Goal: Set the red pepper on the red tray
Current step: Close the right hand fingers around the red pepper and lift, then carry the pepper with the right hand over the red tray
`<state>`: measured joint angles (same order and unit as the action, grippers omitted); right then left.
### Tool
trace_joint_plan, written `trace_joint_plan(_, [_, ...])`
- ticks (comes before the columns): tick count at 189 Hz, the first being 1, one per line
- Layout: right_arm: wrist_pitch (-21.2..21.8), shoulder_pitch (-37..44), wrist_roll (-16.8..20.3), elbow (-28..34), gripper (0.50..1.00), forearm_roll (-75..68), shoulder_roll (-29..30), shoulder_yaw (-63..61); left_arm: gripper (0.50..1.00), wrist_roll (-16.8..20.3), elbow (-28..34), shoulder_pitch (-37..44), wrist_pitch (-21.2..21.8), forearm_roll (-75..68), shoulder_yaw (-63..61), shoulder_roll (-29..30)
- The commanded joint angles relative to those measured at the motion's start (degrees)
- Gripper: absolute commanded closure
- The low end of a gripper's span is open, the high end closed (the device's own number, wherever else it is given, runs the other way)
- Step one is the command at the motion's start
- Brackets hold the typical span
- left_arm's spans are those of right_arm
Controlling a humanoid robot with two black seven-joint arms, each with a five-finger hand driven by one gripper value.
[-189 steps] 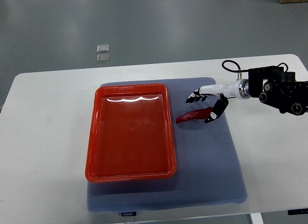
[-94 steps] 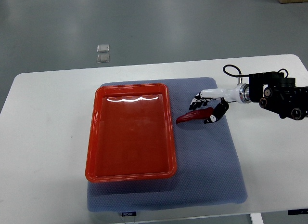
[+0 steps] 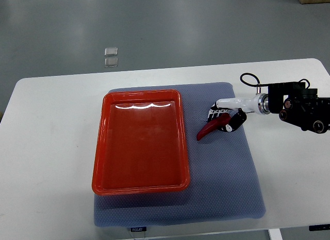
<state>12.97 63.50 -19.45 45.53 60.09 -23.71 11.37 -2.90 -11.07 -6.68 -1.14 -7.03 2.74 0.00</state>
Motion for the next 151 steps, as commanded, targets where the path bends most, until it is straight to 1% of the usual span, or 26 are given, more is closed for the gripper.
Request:
trace_joint_plan(1, [0.8, 1.3, -0.1, 0.2, 1.000, -0.4, -1.3, -0.6, 0.500, 0.0, 0.0, 0.0, 0.0, 0.0, 0.0, 0.0])
trace_joint_plan(39, [3.6, 7.3, -0.7, 1.4, 1.000, -1.1, -3.9, -1.0, 0.500, 0.0, 0.0, 0.0, 0.0, 0.0, 0.0, 0.0])
trace_joint_plan(65, [4.3, 8.9, -0.6, 2.0, 1.000, -1.9, -3.5, -3.4, 0.500, 0.0, 0.0, 0.0, 0.0, 0.0, 0.1, 0.0])
trace_joint_plan(83, [3.7, 9.5, -0.6, 2.4, 1.000, -3.8, -2.2, -3.6, 0.500, 0.0, -0.1, 0.0, 0.0, 0.0, 0.1, 0.0])
trace_joint_plan(93, [3.5, 9.5, -0.6, 2.5, 1.000, -4.3, -0.5, -3.6, 0.500, -0.1, 0.0, 0.0, 0.0, 0.0, 0.1, 0.0])
trace_joint_plan(118, [1.1, 9.5, -0.6, 2.4, 1.000, -4.7, 3.9, -3.5, 0.500, 0.0, 0.0, 0.0, 0.0, 0.0, 0.1, 0.0])
trace_joint_plan(138, [-0.2, 9.4, -0.7, 1.3, 1.000, -6.0, 8.9, -3.3, 0.500, -0.1, -0.1, 0.0, 0.0, 0.0, 0.1, 0.0])
trace_joint_plan(151, [-1.2, 9.1, -0.7, -0.6, 1.000, -6.1, 12.2, -2.9, 0.500, -0.1, -0.1, 0.0, 0.0, 0.0, 0.1, 0.0])
